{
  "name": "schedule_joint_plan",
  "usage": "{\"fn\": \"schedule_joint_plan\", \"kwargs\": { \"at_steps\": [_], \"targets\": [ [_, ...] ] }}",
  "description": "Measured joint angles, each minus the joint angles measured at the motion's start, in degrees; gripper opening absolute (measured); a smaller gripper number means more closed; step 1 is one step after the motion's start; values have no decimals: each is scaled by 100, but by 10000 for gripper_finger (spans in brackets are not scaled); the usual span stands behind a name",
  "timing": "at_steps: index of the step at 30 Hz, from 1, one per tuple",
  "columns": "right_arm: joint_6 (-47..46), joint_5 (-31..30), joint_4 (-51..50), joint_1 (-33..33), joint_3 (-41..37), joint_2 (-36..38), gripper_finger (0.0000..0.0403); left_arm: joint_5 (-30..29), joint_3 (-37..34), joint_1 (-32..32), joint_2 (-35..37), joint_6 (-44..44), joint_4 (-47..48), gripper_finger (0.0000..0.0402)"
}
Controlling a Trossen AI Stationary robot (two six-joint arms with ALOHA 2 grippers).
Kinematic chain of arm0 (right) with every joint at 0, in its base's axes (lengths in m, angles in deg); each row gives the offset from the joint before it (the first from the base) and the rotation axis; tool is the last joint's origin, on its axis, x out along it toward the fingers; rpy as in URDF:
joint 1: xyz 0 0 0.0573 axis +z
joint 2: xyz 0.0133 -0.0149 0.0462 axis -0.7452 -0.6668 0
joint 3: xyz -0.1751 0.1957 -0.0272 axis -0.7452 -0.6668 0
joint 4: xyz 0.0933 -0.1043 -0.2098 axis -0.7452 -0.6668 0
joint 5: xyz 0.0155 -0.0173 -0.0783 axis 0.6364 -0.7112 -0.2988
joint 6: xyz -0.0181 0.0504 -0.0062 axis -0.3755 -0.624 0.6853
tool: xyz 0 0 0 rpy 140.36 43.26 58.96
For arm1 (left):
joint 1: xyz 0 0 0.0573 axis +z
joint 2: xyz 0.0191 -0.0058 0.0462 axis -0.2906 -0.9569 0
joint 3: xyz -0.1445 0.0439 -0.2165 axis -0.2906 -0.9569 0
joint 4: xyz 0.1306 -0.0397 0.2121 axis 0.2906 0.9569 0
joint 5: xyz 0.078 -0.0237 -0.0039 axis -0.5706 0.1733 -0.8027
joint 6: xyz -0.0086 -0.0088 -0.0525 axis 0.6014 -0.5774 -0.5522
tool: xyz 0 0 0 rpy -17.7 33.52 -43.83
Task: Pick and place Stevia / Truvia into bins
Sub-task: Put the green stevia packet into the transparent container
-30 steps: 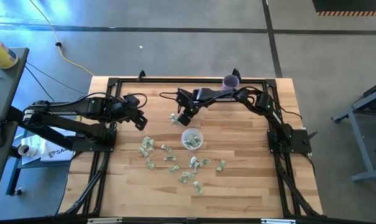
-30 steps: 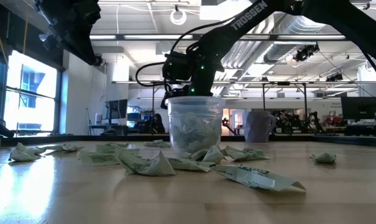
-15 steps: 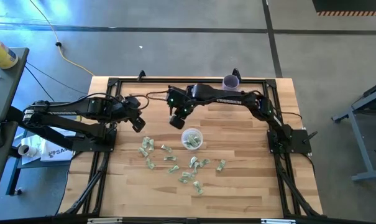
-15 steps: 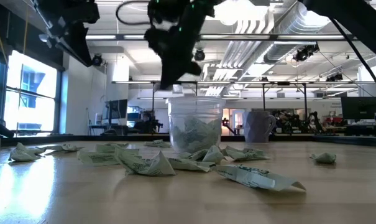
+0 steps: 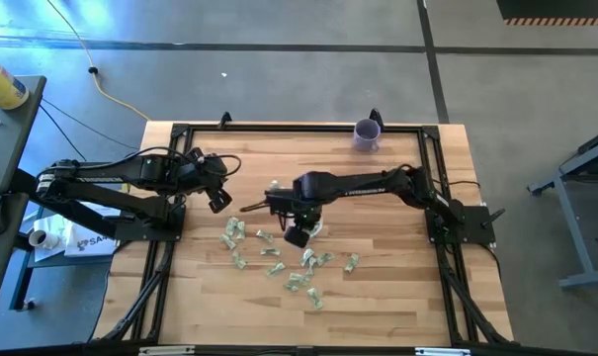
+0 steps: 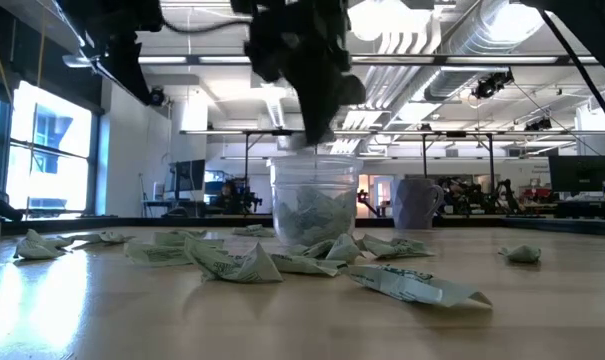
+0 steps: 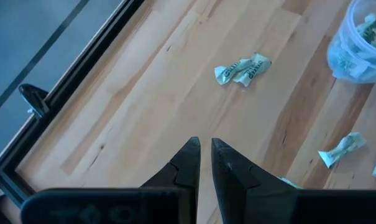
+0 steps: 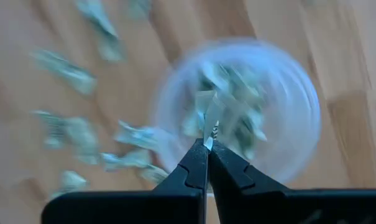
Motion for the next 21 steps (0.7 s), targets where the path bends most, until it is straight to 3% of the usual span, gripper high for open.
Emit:
{"fn": "schedule_joint_plan", "kwargs": {
  "at_steps": [4, 8, 15, 21],
  "targets": [
    [-395, -323, 30, 25, -455, -20, 45, 120, 0, 0, -57, 166, -24, 74],
    [-469, -428, 37, 39, -472, -20, 112, 160, -4, 0, -197, 191, -3, 74],
    [727, -1102, -112, 330, -76, -9, 240, 294, -7, 0, -497, 191, 56, 74],
    [1225, -1481, -753, 810, -112, -9, 286, 291, -7, 0, -575, 191, -8, 74]
  ]
}}
